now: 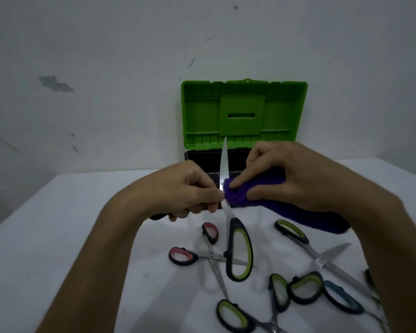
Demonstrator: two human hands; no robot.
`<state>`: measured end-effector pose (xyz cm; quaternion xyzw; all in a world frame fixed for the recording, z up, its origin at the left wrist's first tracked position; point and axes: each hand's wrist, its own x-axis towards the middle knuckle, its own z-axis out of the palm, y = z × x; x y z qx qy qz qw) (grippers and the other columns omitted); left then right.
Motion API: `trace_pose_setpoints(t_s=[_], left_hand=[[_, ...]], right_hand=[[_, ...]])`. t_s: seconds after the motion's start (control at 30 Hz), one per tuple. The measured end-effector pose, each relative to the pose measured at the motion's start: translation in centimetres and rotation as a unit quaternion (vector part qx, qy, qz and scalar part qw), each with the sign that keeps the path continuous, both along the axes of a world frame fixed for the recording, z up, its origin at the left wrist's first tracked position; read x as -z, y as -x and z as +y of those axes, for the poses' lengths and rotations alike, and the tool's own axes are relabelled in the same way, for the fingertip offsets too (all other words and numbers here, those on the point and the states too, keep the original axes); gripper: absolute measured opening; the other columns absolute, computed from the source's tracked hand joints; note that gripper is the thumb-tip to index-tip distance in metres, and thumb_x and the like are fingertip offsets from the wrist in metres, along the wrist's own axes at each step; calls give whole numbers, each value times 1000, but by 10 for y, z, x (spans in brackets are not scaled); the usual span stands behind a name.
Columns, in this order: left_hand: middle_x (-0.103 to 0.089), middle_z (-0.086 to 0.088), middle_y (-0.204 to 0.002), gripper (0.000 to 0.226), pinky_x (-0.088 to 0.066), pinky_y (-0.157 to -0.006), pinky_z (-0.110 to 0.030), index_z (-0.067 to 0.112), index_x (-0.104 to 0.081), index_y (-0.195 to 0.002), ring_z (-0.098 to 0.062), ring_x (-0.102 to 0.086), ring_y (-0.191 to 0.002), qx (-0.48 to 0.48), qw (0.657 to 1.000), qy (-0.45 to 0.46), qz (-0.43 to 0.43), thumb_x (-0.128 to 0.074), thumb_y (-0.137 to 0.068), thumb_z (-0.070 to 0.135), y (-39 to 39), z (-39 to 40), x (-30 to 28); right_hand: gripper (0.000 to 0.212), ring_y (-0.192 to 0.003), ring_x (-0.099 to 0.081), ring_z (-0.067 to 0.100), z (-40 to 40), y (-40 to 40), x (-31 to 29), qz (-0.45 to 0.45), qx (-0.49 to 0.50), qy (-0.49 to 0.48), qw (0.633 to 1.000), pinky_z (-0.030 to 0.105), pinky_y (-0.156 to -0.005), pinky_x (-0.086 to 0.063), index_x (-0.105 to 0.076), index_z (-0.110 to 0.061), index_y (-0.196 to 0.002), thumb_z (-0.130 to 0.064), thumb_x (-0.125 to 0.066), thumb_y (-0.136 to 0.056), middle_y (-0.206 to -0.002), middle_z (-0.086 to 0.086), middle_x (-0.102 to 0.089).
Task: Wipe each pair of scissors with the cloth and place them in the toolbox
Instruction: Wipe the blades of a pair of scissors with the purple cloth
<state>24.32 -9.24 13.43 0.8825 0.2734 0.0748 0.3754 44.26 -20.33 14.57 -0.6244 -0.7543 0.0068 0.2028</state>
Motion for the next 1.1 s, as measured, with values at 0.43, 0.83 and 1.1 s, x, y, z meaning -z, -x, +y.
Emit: trace_pose_setpoints(t_s=[0.43, 0.83, 1.1], left_hand=[[-47, 9, -44, 32, -35, -39, -21, 15, -71, -69, -9, -36, -36, -8, 1000, -22, -6, -59, -95, 30, 7, 1, -3], [-47, 7, -46, 32, -35, -38, -19, 14, -72, -70, -7, -36, -35, 17, 999, -24, 26, -60, -94, 33, 7, -8, -9], [-48, 3, -51, 32, -37, -40, -21, 15, -73, -72, -9, -37, -38, 22, 998, -23, 55, -60, -94, 35, 5, -9, -8]], right_hand=[[27, -90, -49, 2, 6, 18, 4, -13, 32, -67, 997, 28, -78, -45, -65, -52, -110, -46, -59, -85, -96, -21, -47], [33, -89, -52, 0, 8, 24, 6, 6, 61, -152, 987, 19, -75, -41, -64, -45, -118, -45, -64, -85, -99, -19, -54], [32, -92, -51, 2, -1, 12, -5, 25, 85, -190, 978, 14, -76, -39, -63, -44, -120, -43, -61, -88, -101, -15, -53]])
